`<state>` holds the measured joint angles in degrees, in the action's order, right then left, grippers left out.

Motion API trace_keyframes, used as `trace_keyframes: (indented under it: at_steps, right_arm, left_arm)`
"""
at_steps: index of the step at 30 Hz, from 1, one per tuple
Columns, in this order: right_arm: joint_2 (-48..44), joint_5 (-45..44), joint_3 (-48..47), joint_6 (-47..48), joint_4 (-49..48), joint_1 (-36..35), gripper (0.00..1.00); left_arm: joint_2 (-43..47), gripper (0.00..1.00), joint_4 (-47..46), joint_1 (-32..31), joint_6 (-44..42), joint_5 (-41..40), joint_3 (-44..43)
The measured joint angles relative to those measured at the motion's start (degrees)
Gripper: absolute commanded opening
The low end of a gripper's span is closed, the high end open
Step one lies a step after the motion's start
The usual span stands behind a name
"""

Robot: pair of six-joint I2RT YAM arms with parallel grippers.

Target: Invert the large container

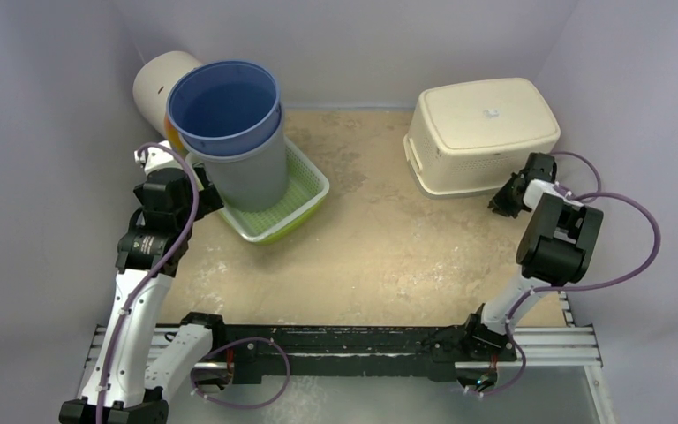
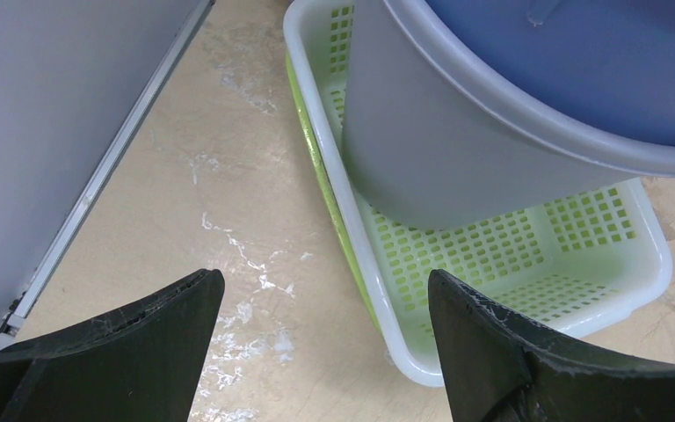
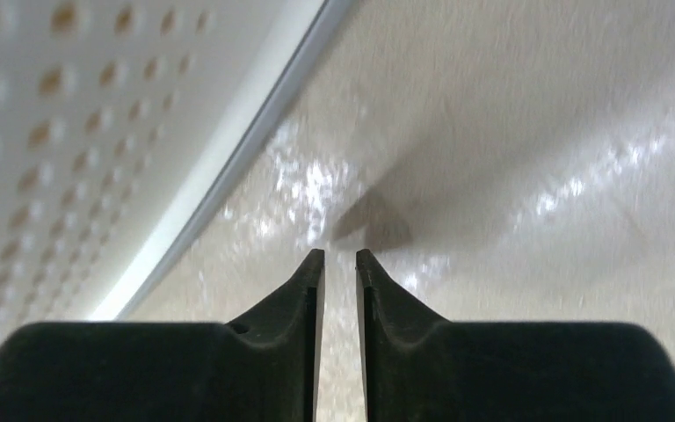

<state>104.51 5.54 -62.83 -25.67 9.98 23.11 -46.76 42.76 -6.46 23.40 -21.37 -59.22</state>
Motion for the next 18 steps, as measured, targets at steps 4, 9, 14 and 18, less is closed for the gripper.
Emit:
trace_keyframes:
  at_steps: [4, 9, 14, 18]
  right_arm:
    - [-4.5, -1.2, 1.5, 0.9, 4.0, -2.2, 0.25]
    - [-10.0, -3.4, 1.3, 1.7, 6.9, -10.8, 0.28]
    - [-9.6, -4.1, -2.1, 1.7, 8.4, -18.3, 0.29]
    - [-5.5, -4.7, -8.4, 1.4, 9.2, -18.4, 0.3]
  left_arm:
    - [-0.5, 0.87, -0.6, 0.0, 0.0, 0.2, 0.0]
    - [-0.9, 0.87, -1.7, 0.0, 0.0, 0.3, 0.0]
    - [-0.8, 0.87, -1.9, 0.0, 0.1, 0.4, 0.0]
    - [-0.4, 0.87, -1.7, 0.0, 0.1, 0.4, 0.0]
